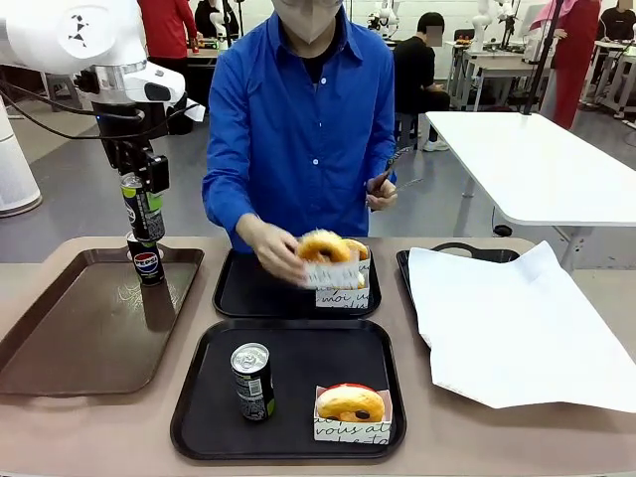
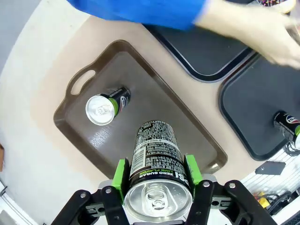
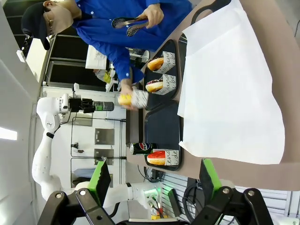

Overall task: Set up donuts and drinks on trays.
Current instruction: Pick up one Pepsi coke from the Handle tray and place it on the Flat Tray without a Pepsi coke.

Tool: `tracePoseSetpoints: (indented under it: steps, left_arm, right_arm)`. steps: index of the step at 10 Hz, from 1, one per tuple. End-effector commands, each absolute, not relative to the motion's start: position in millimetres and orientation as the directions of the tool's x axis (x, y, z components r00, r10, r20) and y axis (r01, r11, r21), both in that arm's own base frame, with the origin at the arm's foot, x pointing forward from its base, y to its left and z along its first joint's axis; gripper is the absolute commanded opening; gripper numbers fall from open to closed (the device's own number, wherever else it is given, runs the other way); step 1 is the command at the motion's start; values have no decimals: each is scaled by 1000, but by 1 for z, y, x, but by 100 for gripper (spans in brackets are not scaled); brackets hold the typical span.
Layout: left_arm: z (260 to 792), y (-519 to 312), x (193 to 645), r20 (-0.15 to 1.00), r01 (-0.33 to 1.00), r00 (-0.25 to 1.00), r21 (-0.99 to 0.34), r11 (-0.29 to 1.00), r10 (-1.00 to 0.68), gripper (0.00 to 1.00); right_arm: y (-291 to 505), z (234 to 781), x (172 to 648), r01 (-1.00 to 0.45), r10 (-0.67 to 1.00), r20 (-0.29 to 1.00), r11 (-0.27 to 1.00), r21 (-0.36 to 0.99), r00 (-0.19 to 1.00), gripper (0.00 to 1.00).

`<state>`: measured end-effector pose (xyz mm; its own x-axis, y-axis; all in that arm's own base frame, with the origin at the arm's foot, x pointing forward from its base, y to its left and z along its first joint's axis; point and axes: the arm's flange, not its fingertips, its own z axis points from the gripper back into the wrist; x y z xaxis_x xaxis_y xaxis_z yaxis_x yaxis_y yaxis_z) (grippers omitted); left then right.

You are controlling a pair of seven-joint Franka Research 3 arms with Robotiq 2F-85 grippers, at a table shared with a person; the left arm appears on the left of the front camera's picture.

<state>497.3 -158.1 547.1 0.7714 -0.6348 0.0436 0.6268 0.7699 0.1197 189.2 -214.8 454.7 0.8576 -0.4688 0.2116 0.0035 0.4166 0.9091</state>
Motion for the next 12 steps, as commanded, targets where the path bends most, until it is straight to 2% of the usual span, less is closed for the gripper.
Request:
tracePoseSetpoints:
  steps: [1,3,6,10,12]
  left_arm:
    - [546,-157,467,67,679,729,57,732,-681,58]
    - [532,-155,420,-13,730,683,-29,683,-731,58]
    - [495,-144,364,-76,751,652,-69,656,-754,58]
    - [490,-141,374,-99,742,658,-82,665,-746,58]
    - [510,-154,401,-69,747,662,-22,665,-746,58]
  right_arm:
    - [-217,455,191,-23,-472,228,401,916,852,100]
    - [-217,455,191,-23,-472,228,401,916,852,100]
    - [-217,455,191,-23,-472,228,401,916,852,100]
    - [-217,455,191,-23,-472,228,401,916,852,100]
    - [-217,455,191,-23,-472,228,401,916,852,100]
